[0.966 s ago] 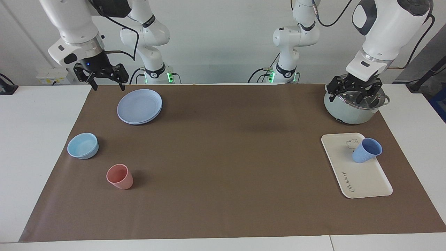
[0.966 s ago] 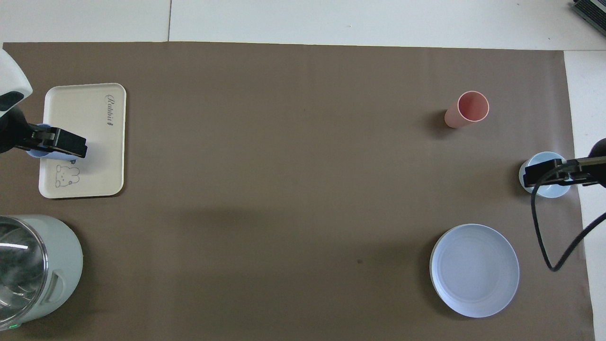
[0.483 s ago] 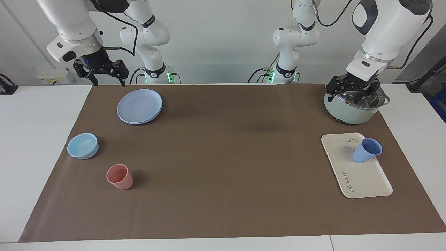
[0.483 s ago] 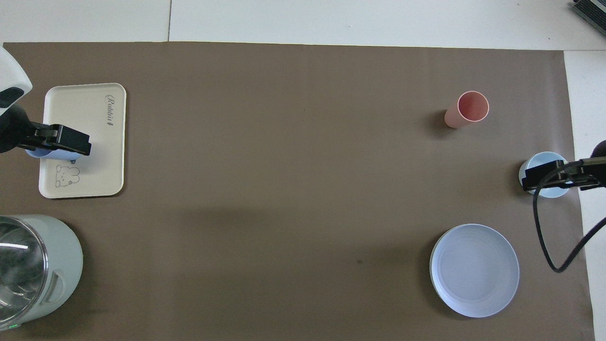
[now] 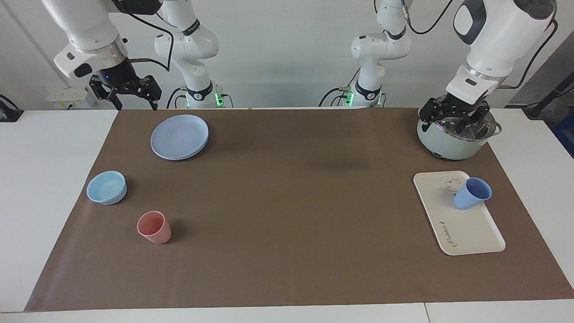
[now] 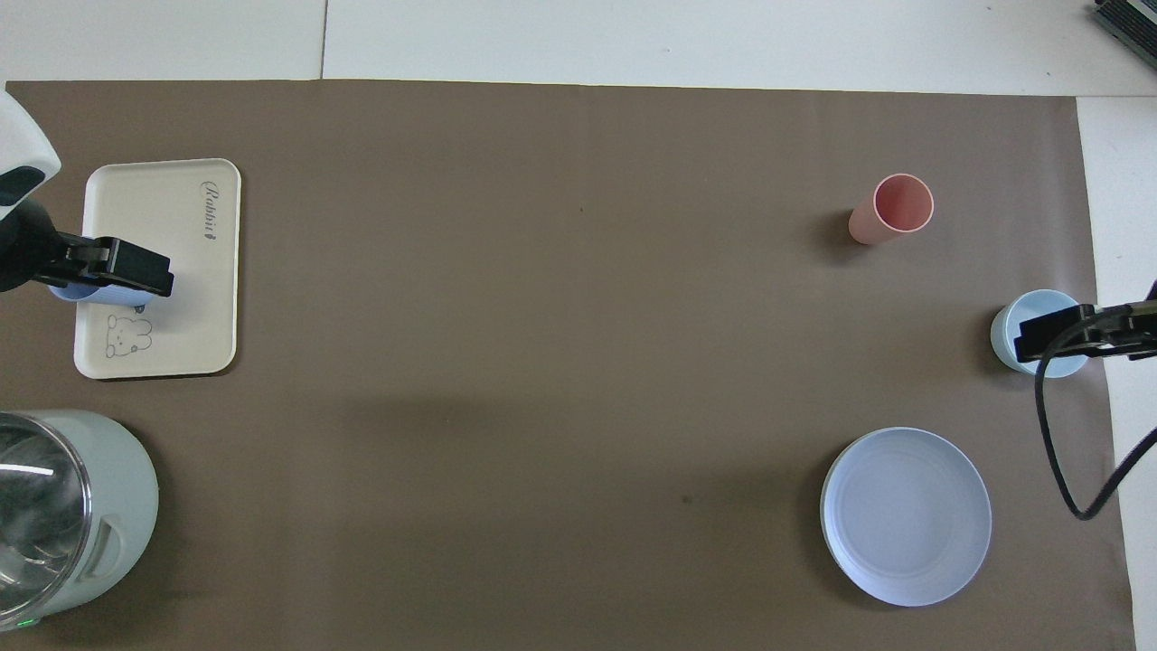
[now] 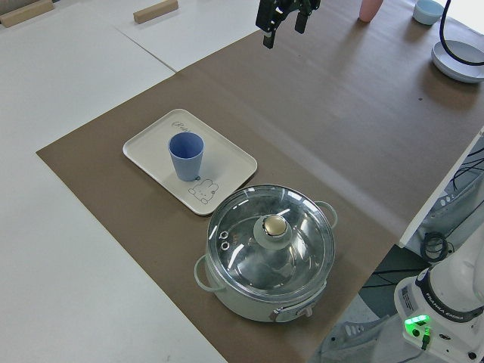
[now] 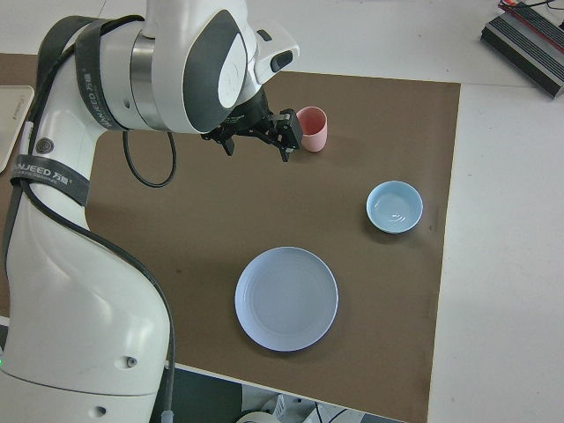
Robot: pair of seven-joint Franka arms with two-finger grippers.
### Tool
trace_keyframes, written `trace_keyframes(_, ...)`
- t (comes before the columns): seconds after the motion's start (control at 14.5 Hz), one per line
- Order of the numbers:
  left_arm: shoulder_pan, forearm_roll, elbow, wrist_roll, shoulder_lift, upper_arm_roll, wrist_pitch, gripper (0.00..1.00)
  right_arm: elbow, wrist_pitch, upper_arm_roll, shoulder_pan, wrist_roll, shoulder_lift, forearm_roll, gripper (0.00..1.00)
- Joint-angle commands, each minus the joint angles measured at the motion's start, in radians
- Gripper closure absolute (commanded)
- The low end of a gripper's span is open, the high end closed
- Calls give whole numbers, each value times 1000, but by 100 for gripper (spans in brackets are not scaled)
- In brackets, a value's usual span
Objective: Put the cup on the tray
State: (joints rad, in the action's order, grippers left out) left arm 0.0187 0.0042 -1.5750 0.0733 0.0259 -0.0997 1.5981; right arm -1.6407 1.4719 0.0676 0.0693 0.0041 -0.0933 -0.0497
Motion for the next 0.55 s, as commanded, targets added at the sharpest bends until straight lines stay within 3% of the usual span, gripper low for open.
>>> trace_keyframes(0.0,-6,-12,-11,-9,-29,5,-4,0,13,-5,-9,-16,-15,7,0,0)
trace_keyframes(0.48,-8,-10,-17,-7,-47,0,-13,0,2,1,-6,-16,-7,3,36,0)
